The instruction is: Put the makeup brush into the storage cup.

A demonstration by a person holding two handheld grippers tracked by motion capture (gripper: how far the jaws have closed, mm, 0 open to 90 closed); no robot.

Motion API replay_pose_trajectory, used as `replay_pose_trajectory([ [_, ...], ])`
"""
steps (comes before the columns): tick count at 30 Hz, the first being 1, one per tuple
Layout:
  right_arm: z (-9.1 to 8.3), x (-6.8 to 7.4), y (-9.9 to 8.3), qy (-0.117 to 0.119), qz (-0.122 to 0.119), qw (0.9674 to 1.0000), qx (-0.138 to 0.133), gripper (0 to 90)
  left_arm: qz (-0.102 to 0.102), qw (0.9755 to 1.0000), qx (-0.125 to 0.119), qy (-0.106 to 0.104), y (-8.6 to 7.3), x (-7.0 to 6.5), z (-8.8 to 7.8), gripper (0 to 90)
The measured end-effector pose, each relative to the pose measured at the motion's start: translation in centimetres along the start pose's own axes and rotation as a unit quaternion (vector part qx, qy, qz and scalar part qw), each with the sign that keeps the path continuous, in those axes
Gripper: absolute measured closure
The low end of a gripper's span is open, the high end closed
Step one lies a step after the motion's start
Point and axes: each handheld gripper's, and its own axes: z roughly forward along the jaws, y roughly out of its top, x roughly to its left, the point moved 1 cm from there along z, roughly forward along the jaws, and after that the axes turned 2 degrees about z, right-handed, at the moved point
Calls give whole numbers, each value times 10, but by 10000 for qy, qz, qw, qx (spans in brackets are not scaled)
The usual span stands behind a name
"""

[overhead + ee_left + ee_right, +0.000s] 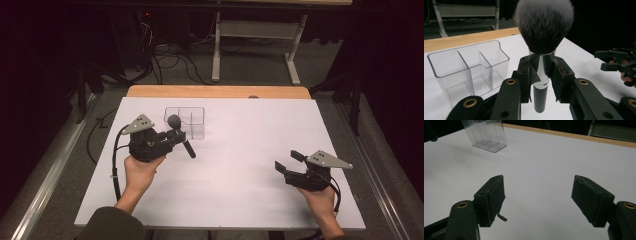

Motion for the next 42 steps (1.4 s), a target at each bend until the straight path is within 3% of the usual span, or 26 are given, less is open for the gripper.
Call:
replay_pose_trajectory([
  [10, 0, -1, 0, -33, 12, 10000, -23, 281, 84, 9999, -13, 124, 15, 4, 5, 699],
  [22, -1, 0, 0, -3, -10, 10000, -54, 280, 8, 9996, -41, 273, 29, 11, 16, 699],
  [42, 0, 0, -1, 7, 18, 10000, -36, 279, -12, 9982, 49, 592, 42, 26, 25, 699],
])
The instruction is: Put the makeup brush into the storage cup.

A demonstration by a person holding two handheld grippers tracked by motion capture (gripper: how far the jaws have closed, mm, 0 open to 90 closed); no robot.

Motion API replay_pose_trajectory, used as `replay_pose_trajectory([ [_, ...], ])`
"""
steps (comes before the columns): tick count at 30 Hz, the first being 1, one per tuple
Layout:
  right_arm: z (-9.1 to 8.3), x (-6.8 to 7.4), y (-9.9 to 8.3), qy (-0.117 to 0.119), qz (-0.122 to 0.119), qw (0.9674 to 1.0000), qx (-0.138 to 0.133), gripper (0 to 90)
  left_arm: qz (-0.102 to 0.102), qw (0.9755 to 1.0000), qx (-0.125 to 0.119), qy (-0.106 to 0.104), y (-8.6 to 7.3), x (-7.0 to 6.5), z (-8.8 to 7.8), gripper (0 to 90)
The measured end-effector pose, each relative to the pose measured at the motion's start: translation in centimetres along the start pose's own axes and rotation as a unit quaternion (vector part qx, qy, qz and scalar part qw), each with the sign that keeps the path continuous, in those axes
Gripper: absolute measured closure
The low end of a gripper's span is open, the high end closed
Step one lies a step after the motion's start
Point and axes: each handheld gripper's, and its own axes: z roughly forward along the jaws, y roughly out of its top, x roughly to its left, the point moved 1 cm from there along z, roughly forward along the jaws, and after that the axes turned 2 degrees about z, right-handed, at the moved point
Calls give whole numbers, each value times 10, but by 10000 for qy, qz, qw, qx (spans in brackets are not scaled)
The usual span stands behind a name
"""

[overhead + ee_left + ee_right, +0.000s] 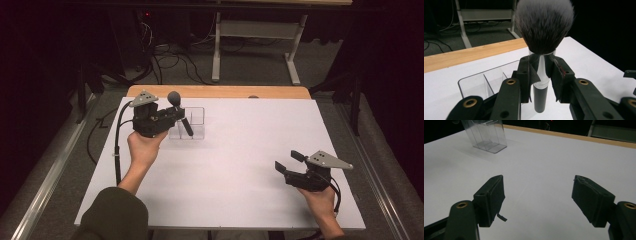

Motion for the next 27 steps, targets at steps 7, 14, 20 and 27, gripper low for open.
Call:
replay_pose_trajectory([
  [7, 1, 1, 0, 6, -37, 10000, 17, 279, 1, 10000, -7, 43, 4, 2, 3, 699],
  [14, 0, 0, 0, 1, -18, 10000, 3, 279, 11, 9999, 23, 150, 10, 6, 10, 699],
  [20, 1, 0, 0, 10, -16, 10000, 1, 279, 0, 9997, 41, 244, 14, 8, 14, 699],
  [27, 0, 0, 0, 0, -16, 10000, -2, 279, -37, 9994, 69, 342, 16, 13, 18, 699],
])
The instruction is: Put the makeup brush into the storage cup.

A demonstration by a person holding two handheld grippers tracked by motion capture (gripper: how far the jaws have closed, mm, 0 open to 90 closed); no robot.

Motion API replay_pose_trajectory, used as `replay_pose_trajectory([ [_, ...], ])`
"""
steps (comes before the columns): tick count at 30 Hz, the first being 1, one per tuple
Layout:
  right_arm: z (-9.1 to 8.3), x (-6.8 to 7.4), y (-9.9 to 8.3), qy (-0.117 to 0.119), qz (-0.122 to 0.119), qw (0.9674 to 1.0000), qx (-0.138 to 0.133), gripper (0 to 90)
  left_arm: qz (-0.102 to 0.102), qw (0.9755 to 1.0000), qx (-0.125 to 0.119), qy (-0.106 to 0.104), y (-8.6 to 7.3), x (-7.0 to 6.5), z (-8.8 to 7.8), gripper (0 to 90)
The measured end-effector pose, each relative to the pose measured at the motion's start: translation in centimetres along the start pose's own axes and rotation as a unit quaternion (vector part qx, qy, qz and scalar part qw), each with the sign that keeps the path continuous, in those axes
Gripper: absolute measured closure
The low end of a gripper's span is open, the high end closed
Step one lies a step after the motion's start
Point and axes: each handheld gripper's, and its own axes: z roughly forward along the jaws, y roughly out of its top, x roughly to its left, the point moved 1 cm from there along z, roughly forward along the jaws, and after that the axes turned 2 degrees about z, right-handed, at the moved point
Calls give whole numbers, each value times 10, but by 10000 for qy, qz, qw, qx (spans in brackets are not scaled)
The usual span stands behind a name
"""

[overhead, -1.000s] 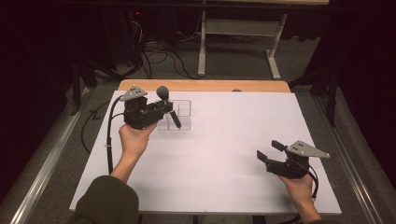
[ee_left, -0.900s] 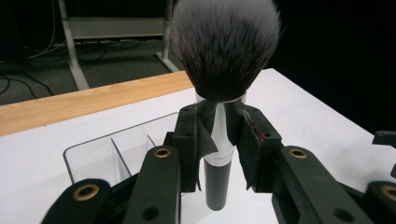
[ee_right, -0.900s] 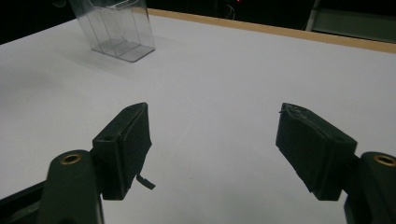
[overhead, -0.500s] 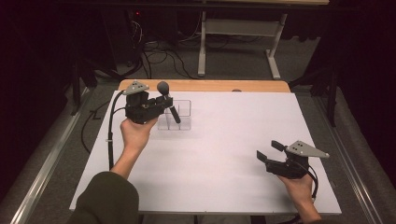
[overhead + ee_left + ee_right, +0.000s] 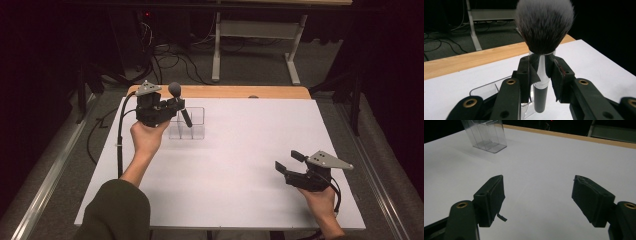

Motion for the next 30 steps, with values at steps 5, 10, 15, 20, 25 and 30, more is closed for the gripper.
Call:
replay_pose_trajectory([
  [5, 1, 0, 0, 10, -3, 10000, 9, 279, -3, 10000, 11, 62, 1, 2, 3, 698],
  [10, 0, 0, 0, 4, -4, 10000, 3, 279, 14, 9999, -14, 159, 2, 4, 5, 699],
  [15, 1, 0, 0, 22, -12, 10000, 1, 279, 27, 9996, -49, 272, 1, 6, 7, 699],
  [20, 1, 0, 0, 17, -12, 10000, 13, 279, -28, 9994, -20, 336, 0, 10, 10, 699],
  [25, 1, 0, 0, 11, -12, 10000, 30, 279, -74, 9991, -17, 413, 0, 13, 13, 699],
  [30, 1, -1, -1, 19, -4, 10000, 32, 279, -100, 9990, 19, 442, -2, 15, 18, 699],
])
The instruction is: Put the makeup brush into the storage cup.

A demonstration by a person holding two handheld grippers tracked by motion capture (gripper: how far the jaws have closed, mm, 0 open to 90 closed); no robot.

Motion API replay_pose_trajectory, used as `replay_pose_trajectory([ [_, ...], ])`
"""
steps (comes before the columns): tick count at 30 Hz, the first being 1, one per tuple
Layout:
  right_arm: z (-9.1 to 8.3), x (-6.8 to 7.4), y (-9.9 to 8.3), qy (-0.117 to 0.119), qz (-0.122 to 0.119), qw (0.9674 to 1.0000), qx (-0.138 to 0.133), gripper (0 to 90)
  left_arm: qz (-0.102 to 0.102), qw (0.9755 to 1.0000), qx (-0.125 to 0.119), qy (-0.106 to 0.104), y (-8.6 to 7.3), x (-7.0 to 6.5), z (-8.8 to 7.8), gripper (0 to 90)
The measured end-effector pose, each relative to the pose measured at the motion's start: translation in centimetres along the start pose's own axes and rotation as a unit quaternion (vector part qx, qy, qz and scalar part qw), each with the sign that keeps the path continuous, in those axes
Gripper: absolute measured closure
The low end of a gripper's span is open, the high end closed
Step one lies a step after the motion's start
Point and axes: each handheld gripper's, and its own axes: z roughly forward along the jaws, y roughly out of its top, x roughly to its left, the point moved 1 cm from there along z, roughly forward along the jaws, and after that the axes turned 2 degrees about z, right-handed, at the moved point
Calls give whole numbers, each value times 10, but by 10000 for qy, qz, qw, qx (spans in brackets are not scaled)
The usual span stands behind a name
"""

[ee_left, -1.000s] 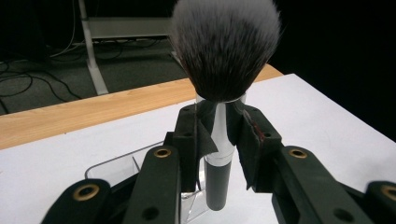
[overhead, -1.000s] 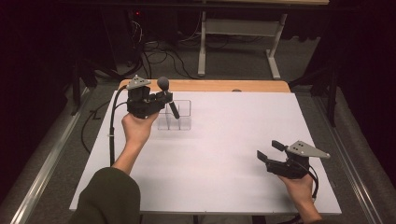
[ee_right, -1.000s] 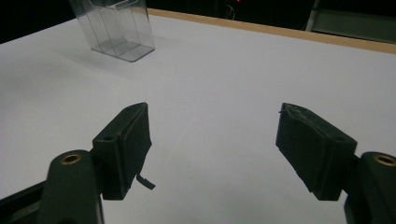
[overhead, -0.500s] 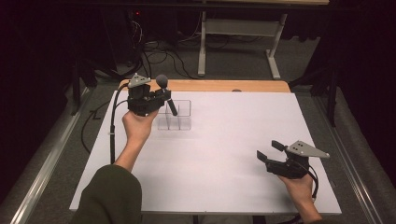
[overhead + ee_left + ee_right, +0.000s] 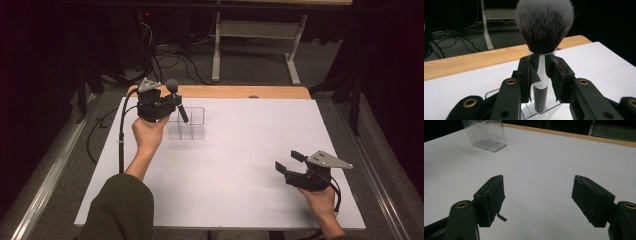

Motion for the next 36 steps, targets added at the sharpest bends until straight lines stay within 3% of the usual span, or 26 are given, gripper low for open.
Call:
replay_pose_trajectory([
  [19, 1, 1, 0, 37, -6, 10000, 37, 279, 52, 9999, 148, 17, -6, -2, 11, 698],
  [36, 1, 1, 0, 33, -13, 10000, 47, 280, -43, 9997, 251, 45, -14, 3, 19, 698],
])
